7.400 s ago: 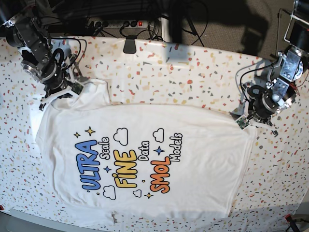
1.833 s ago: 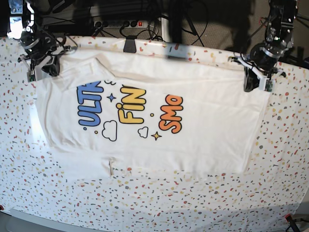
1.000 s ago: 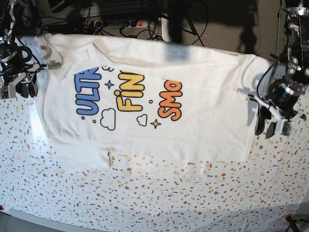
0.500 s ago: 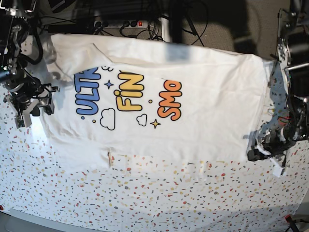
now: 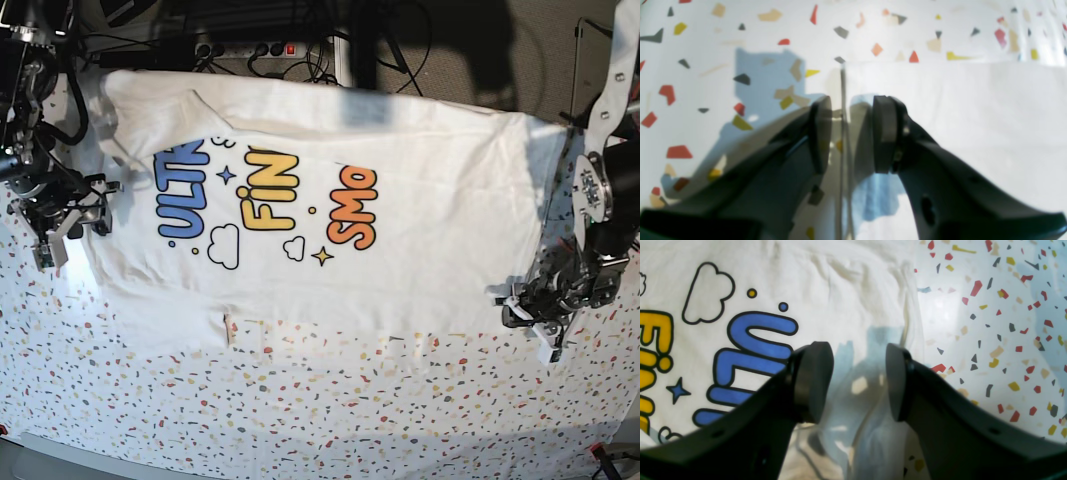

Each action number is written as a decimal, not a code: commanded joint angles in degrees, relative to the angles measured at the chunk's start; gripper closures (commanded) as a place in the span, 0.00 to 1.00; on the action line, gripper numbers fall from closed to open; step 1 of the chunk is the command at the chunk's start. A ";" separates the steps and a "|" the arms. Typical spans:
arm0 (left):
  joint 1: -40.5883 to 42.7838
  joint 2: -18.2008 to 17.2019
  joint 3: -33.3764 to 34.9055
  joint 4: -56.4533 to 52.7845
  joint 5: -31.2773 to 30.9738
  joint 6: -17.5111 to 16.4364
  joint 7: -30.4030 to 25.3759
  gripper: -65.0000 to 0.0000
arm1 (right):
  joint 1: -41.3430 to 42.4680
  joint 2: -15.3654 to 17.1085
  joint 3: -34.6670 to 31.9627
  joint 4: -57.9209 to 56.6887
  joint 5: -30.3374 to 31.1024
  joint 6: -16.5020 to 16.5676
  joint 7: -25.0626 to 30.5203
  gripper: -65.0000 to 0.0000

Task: Fold the T-shirt properly
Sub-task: 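Move both grippers to the shirt's side edges and grasp them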

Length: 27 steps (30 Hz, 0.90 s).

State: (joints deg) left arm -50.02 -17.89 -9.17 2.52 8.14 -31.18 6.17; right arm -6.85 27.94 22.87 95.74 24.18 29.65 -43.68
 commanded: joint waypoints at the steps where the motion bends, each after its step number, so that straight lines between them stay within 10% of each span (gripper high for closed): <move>1: -1.53 -0.50 -0.11 0.68 -0.22 -0.11 -0.68 0.69 | 0.81 1.11 0.46 1.01 0.46 -0.04 1.16 0.55; 12: -1.11 1.66 -0.11 0.68 -0.17 -5.95 1.92 0.77 | 0.85 1.14 0.46 1.01 0.20 -0.07 1.97 0.55; 15: -1.09 1.64 -0.11 0.68 -0.17 -5.95 1.92 0.97 | 0.85 1.11 0.46 0.98 -0.13 -0.07 6.75 0.55; 20: -1.09 1.66 -0.11 0.68 -0.20 -5.90 -0.04 1.00 | 2.91 1.11 0.37 -1.14 -0.13 -0.07 17.64 0.55; 27: -1.09 1.84 -0.11 0.68 -0.24 -5.90 -0.90 1.00 | 17.25 3.45 -5.57 -18.64 0.52 -0.11 10.82 0.55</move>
State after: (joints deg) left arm -49.36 -15.64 -9.19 2.61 7.84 -36.62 5.56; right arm 9.10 30.28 16.75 75.66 24.12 29.26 -34.52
